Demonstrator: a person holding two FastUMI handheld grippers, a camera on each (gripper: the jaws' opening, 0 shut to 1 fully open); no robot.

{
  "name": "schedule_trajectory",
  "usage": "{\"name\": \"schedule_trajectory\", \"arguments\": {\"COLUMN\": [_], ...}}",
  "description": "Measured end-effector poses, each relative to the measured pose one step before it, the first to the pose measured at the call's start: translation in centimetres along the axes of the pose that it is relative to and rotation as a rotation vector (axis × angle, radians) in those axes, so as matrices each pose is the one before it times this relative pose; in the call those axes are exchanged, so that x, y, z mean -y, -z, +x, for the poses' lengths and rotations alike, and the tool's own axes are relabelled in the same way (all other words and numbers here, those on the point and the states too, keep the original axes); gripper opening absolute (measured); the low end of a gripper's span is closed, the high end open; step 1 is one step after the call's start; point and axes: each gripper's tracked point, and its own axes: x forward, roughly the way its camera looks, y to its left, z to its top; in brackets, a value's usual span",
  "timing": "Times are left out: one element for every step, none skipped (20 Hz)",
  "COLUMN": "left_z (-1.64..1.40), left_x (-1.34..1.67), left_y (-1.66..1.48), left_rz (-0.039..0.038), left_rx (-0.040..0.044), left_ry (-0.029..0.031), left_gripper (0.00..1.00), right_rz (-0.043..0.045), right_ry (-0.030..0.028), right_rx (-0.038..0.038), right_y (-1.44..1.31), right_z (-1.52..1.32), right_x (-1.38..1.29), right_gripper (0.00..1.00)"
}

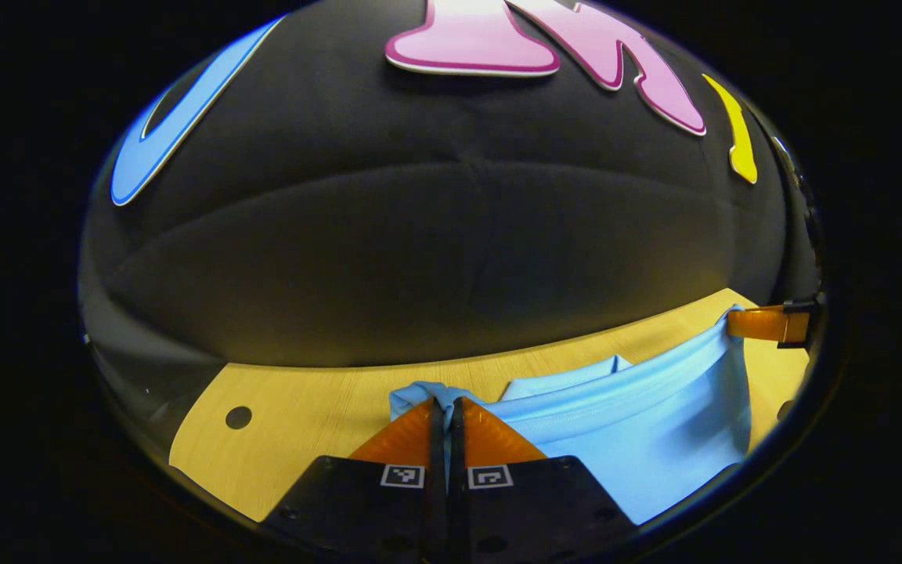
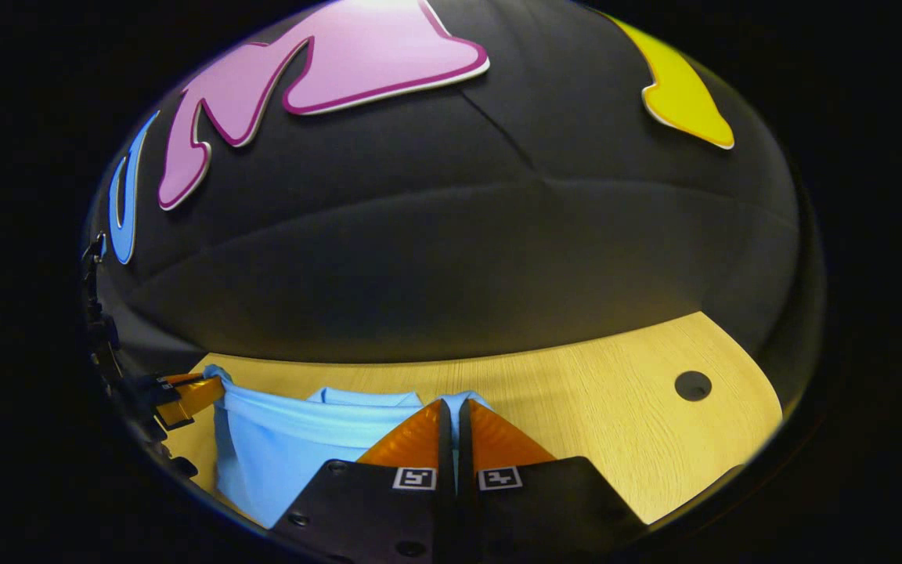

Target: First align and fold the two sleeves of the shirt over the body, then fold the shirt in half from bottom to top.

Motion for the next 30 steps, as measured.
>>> {"name": "schedule_trajectory", "arguments": {"left_z": [1.046, 0.876, 0.526, 0.755, 0.737, 0.629, 0.514, 0.418, 0.125, 0.112, 0.116, 0.003, 0.034, -0.207, -0.087, 0.047, 0.05, 0.057, 0.135, 0.069, -0.054, -0.031, 0.054, 0.055, 0.096, -0.21, -0.124, -0.117, -0.343, -0.174], "left_x": [-0.259, -0.005, -0.215, -0.172, -0.207, -0.097, -0.171, -0.061, 0.014, 0.08, 0.031, 0.001, -0.114, 0.019, -0.062, -0.061, 0.042, -0.246, -0.143, -0.145, -0.001, 0.08, 0.034, 0.088, 0.225, -0.038, 0.015, -0.049, -0.073, -0.027], "left_y": [0.049, 0.186, 0.281, 0.1, 0.189, 0.29, 0.53, 0.484, 0.5, 0.398, 0.083, -0.059, -0.127, -0.325, 0.012, 0.149, 0.19, 0.344, 0.117, 0.143, -0.072, -0.093, 0.058, -0.032, 0.044, 0.207, 0.141, -0.038, -0.111, -0.289], "left_rz": [-0.00972, -0.00795, -0.00415, -0.00133, -0.00283, -0.00386, 0.00125, -0.00031, -0.00244, -0.00081, 0.00411, 0.00219, -0.00093, -0.00397, -0.00539, -0.00637, -0.00503, -0.00254, 0.0041, 0.00216, 0.00084, 0.00293, 0.00159, 0.00244, 0.00376, 0.00767, 0.01058, 0.00651, -0.00107, -0.00863], "left_rx": [0.00718, -0.00188, 0.00352, 0.00544, 0.00084, -0.00123, -0.00564, -0.00474, -0.0065, -0.01025, -0.00316, -0.00166, -0.00074, 0.00252, 0.00309, 0.00001, -0.00339, 0.00082, 0.00062, -0.00274, -0.0015, -0.00068, -0.00087, -0.00096, -0.00465, -0.00764, -0.01034, -0.00675, -0.00061, 0.00518], "left_ry": [-0.01128, -0.00603, -0.00482, -0.00304, -0.00563, -0.00197, -0.00399, -0.00489, -0.0036, -0.00543, -0.00297, -0.00185, -0.00034, 0.00329, 0.00231, 0.00217, 0.00872, -0.00072, -0.00451, 0.00198, -0.00127, 0.00109, 0.0006, -0.001, 0.00526, 0.00189, -0.00241, -0.00316, -0.0047, -0.00211], "left_gripper": [0.06, 0.06, 0.06, 0.06, 0.06, 0.06, 0.06, 0.06, 0.06, 0.06, 0.06, 0.06, 0.06, 0.06, 0.06, 0.07, 0.18, 0.29, 0.4, 0.51, 0.62, 0.62, 0.64, 0.7, 0.85, 0.91, 0.96, 0.96, 0.98, 0.98], "right_rz": [-0.00527, -0.00211, 0.00071, -0.00335, -0.00824, -0.0042, 0.00027, 0.00317, 0.00285, -0.00059, -0.00203, -0.00353, -0.00133, 0.00206, 0.00538, 0.00774, 0.00837, 0.00573, -0.00125, -0.00418, 0.00212, 0.01172, 0.01035, 0.00144, 0.00131, -0.00347, -0.00472, -0.00472, -0.00654, -0.00815], "right_ry": [0.00245, 0.00291, 0.00248, 0.00131, 0.00382, 0.00319, 0.00209, 0.00591, 0.00879, 0.0084, 0.00621, 0.00611, 0.00564, 0.00324, 0.0032, 0.00657, 0.00612, -0.00036, 0.00109, 0.00704, 0.00352, -0.0044, 0.00445, 0.00663, 0.00317, 0.00069, 0.00161, -0.00365, -0.00181, 0.00373], "right_rx": [-0.00231, -0.00313, -0.00102, 0.00063, 0.0035, 0.00073, -0.00495, -0.00615, -0.00691, -0.01117, -0.00726, -0.00711, -0.00861, -0.00956, -0.0079, -0.00984, -0.00567, 0.00651, 0.00676, 0.00041, -0.00465, -0.00287, -0.00694, -0.00224, 0.00929, 0.01388, 0.01652, 0.01659, 0.01307, 0.01105], "right_y": [0.188, 0.262, 0.2, 0.18, 0.116, 0.223, 0.395, 0.422, 0.445, 0.44, 0.239, 0.149, 0.185, 0.361, 0.332, 0.269, -0.04, -0.285, -0.04, -0.034, 0.163, 0.264, 0.155, -0.079, -0.246, -0.331, -0.526, -0.46, -0.598, -0.564], "right_z": [0.93, 0.754, 0.968, 0.773, 0.736, 0.673, 0.772, 0.614, 0.566, 0.332, 0.19, 0.042, 0.046, 0.06, 0.196, 0.096, -0.108, -0.124, 0.08, -0.033, -0.069, 0.125, -0.085, 0.026, -0.006, -0.121, 0.093, -0.233, -0.212, -0.334], "right_x": [0.027, 0.097, 0.149, 0.121, -0.039, 0.033, 0.055, 0.041, 0.111, 0.101, 0.082, 0.13, 0.076, 0.014, 0.037, 0.097, 0.009, -0.124, -0.071, 0.132, 0.177, -0.008, -0.104, -0.022, 0.022, 0.037, 0.155, 0.094, 0.119, 0.029], "right_gripper": [0.05, 0.05, 0.05, 0.05, 0.05, 0.05, 0.05, 0.05, 0.05, 0.05, 0.05, 0.05, 0.05, 0.05, 0.05, 0.05, 0.05, 0.06, 0.08, 0.1, 0.12, 0.29, 0.22, 0.43, 0.52, 0.63, 0.63, 0.65, 0.69, 0.77]}}
